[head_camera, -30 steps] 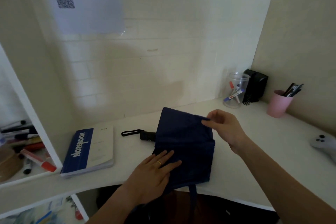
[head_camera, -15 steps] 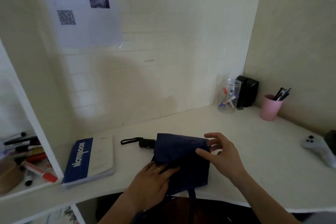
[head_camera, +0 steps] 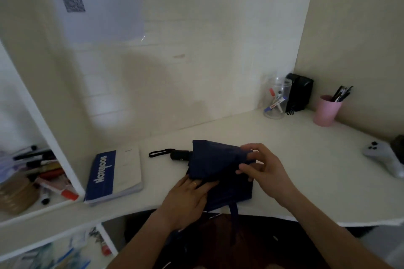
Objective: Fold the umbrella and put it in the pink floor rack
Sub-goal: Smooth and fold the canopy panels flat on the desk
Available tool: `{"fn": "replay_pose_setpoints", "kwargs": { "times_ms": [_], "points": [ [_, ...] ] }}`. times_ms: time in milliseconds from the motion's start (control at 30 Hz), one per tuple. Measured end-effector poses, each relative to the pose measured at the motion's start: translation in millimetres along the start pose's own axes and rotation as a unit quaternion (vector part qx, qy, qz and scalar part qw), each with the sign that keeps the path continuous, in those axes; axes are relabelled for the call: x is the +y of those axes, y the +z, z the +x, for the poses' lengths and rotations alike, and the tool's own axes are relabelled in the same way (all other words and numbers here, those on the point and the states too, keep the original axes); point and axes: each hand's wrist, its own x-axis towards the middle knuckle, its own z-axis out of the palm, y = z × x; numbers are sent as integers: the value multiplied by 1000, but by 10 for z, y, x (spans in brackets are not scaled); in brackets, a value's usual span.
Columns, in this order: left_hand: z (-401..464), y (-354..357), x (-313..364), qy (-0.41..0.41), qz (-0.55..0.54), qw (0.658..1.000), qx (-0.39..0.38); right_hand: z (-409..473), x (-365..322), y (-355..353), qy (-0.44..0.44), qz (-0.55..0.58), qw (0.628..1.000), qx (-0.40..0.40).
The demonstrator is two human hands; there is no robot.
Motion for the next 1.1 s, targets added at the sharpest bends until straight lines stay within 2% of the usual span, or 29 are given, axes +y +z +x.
{"fn": "replay_pose_setpoints", "kwargs": {
  "times_ms": [100, 200, 300, 333, 400, 467, 567, 667, 867, 1000, 1100],
  "points": [
    [-25, -12, 3, -10, -14, 1000, -11, -123, 160, -22, 42, 39, 998, 9],
    [-31, -13, -9, -11, -56, 998, -7, -200, 353, -79, 115, 20, 993, 4],
    [-61, -96, 45, -97, -152, 983, 34, -204, 504, -124, 148, 8, 989, 19],
    [-73, -122, 60, -153, -182, 969, 73, -192, 523, -130, 151, 4, 988, 22],
    [-87, -193, 97, -286, -242, 915, 151, -173, 534, -129, 147, -10, 989, 19],
    [-46, -269, 128, -360, -324, 859, 165, -163, 532, -122, 133, -28, 991, 8],
    [57, -341, 142, -366, -460, 797, 140, -169, 529, -120, 106, -48, 993, -23],
    [103, -366, 129, -374, -508, 761, 152, -177, 521, -123, 99, -45, 993, -35],
    [60, -436, 132, -352, -488, 764, 233, -190, 496, -111, 112, -15, 993, -39],
    [78, -502, 201, -324, -551, 743, 198, -189, 490, -106, 116, 19, 992, -36],
    [66, -514, 234, -311, -561, 746, 179, -194, 472, -100, 118, 44, 992, -26]
  ]
}}
